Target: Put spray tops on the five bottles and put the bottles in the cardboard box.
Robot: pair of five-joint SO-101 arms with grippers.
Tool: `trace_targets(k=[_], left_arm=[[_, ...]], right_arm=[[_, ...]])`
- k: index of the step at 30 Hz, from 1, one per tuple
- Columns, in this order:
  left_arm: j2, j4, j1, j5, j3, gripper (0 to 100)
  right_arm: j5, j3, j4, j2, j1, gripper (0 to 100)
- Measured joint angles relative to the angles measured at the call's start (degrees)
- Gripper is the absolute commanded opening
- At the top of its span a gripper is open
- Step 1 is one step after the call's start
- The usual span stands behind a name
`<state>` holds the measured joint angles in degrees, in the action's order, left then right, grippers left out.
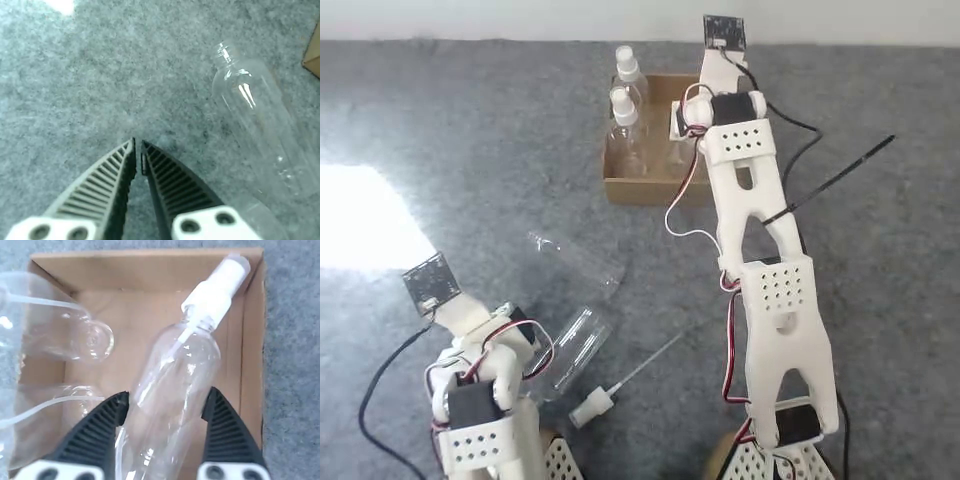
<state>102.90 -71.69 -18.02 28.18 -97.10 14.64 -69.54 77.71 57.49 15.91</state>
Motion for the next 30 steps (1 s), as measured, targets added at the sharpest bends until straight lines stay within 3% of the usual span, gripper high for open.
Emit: trace_targets(k=[13,30], left_arm=[[0.0,0.0,0.0,0.0,0.0,1],[0.0,0.0,0.0,0.0,0.0,1]], right_arm=[[-2.2,-2.9,1.2,0.0,0.0,1.8],[-5.0,-23.6,15.5,0.0,-0.2,1.8]])
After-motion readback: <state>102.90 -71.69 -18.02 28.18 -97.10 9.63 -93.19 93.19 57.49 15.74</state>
